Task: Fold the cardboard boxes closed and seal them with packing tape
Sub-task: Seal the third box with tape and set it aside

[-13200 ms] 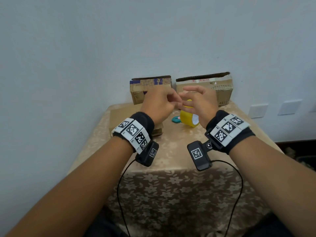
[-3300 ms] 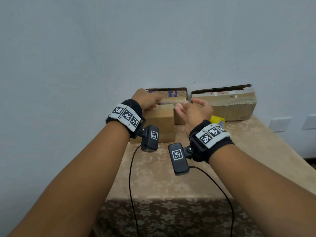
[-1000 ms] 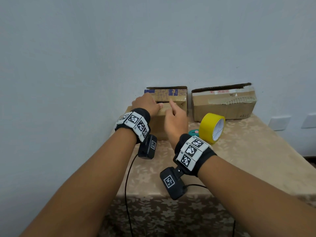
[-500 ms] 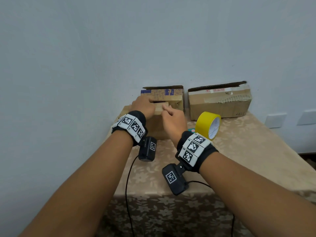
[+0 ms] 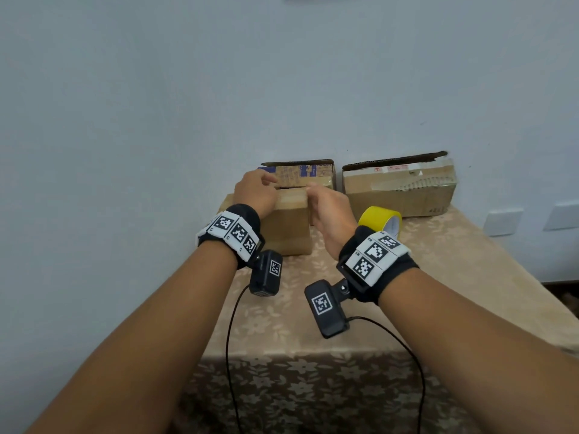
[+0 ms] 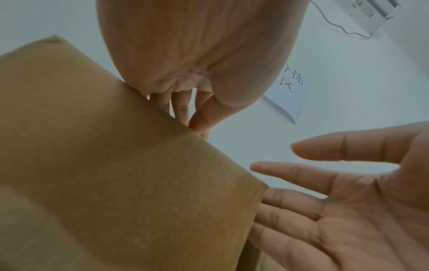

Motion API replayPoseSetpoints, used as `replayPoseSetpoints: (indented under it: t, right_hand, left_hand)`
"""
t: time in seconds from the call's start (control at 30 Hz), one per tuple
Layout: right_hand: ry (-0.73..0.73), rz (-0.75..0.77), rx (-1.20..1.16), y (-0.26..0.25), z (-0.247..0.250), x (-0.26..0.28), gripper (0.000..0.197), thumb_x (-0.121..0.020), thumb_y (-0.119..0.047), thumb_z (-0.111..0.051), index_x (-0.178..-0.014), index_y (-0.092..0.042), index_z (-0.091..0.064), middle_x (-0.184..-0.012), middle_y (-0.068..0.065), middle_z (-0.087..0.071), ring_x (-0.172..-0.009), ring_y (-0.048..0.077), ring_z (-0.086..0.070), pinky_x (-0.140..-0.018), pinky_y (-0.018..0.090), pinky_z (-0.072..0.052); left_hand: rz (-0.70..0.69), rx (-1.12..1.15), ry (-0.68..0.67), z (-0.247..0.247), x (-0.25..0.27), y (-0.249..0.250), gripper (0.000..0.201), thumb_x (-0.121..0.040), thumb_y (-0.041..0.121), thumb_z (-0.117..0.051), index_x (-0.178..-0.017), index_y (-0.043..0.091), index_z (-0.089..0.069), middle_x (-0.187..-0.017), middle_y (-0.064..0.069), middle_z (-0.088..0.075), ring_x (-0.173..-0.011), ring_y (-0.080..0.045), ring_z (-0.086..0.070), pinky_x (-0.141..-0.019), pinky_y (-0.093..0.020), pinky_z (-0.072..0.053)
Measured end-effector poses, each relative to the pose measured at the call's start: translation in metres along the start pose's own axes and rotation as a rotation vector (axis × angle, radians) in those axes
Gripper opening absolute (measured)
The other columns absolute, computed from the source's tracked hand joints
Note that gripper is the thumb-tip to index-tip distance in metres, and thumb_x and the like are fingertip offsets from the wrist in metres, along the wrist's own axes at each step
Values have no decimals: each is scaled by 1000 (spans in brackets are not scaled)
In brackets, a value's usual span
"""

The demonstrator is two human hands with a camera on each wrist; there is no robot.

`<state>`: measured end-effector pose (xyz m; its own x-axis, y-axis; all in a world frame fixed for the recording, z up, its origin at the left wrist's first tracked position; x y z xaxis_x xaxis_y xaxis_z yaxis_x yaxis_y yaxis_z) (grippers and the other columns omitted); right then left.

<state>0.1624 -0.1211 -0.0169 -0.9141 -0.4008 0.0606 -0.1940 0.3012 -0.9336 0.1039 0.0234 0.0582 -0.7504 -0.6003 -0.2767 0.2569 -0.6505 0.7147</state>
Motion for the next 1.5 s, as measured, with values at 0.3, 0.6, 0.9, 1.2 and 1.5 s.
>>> replayPoseSetpoints:
  t: [0.3,0.6,0.9,1.2,1.5]
  right_hand:
    - [-5,147,-203,-54,42,24,31,-105,-12,-49,-133,-11,-63,-134,11,-67,-123,21,-65,-108,35,-50]
    - [374,111,-62,-55,133,27,18,-89,-8,-50,-75,-12,-61,-55,0,-36,-41,13,-28,-43,19,-22]
    - [383,-7,165,-29,157,21,14,-92,-25,-62,-91,-11,-59,-71,9,-56,-62,24,-50,-60,33,-44]
    - [300,10,221,-20,147,14,31,-87,-16,-74,-116,-21,-66,-116,14,-67,-101,37,-69,-76,49,-63]
    - [276,60,-238,-33,137,18,15,-94,-10,-70,-105,-19,-72,-109,14,-76,-99,28,-74,-57,29,-57]
  left_hand:
    - [-160,172,62,2,17,27,27,-93,3,-57,-103,24,-71,-110,9,-67,-105,-9,-62,-88,-24,-50]
    - [-308,213,-120,-36,37,67,12,-91,8,-69,-100,15,-75,-96,9,-71,-94,-7,-66,-84,-21,-51]
    - [-245,108,-403,-75,51,59,9,-94,16,-71,-102,19,-75,-104,6,-71,-101,-7,-63,-96,-32,-48]
    - [-209,-90,-562,-95,61,59,9,-94,20,-71,-102,18,-75,-101,8,-68,-104,-12,-62,-97,-32,-47]
    - [87,229,-500,-82,65,47,44,-105,33,-54,-139,4,-53,-115,-18,-68,-96,-28,-72,-77,-34,-64]
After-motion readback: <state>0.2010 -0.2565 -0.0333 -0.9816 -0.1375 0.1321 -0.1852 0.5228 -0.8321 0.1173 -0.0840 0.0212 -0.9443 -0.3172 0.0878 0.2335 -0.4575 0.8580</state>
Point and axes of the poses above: each hand's wrist, its own x-axis away from the middle knuckle, its own z-axis out of the back of the hand, y = z × x, the point moved 10 cm from there along -x, towards the middle knuckle
